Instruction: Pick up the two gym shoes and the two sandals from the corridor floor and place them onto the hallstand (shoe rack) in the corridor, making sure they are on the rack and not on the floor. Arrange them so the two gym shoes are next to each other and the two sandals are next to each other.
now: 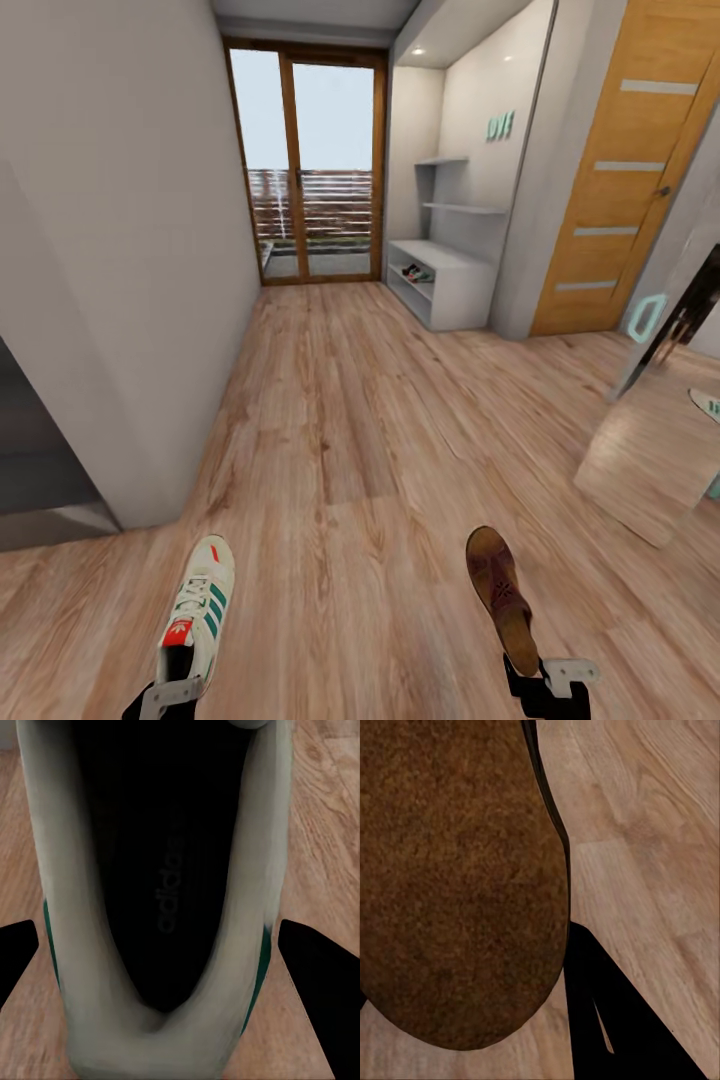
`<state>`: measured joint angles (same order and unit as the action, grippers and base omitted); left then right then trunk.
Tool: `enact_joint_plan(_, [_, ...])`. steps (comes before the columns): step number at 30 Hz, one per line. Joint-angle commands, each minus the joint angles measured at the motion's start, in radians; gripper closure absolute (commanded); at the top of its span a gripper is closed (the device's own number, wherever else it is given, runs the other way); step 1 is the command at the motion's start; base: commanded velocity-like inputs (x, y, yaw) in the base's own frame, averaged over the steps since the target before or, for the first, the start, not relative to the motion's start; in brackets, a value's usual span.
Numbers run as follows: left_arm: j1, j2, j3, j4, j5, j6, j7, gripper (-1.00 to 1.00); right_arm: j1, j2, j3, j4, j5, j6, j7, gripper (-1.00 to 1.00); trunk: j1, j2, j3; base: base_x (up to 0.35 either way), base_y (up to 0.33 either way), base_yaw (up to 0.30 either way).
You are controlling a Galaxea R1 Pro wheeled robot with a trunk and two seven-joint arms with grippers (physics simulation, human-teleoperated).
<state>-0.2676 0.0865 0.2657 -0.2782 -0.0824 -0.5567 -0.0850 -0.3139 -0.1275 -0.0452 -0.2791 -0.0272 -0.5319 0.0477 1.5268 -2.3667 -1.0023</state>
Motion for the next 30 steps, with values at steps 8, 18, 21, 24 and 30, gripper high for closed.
enact_joint_plan(8, [-0.001,-0.001,0.009,0.001,-0.008,-0.003,-0.005,1.0,-0.001,0.0,-0.004,0.0,-0.007,-0.002,0.006,1.0,0.0,0.0,-0.001,0.34,0.0,0.001])
enact_joint_plan(18, [-0.001,-0.001,0.009,0.001,-0.008,-0.003,-0.005,1.0,-0.001,0.0,-0.004,0.0,-0.009,-0.002,0.002,1.0,0.0,0.0,-0.001,0.34,-0.01,0.0])
enact_joint_plan(21, [-0.001,-0.001,0.009,0.001,-0.008,-0.003,-0.006,1.0,-0.001,0.0,-0.004,0.0,-0.01,-0.002,0.002,1.0,0.0,0.0,-0.001,0.335,-0.088,0.01])
enact_joint_plan(24, [-0.001,-0.001,0.009,0.001,-0.008,-0.003,-0.006,1.0,-0.001,0.001,-0.004,0.0,-0.012,-0.002,0.001,1.0,0.0,0.0,-0.003,0.327,-0.11,0.089])
enact_joint_plan(30, [-0.001,-0.001,0.009,0.001,-0.008,-0.003,-0.006,1.0,-0.001,0.002,-0.004,0.0,-0.014,-0.002,0.0,1.0,0.0,0.0,-0.01,0.316,-0.123,0.139])
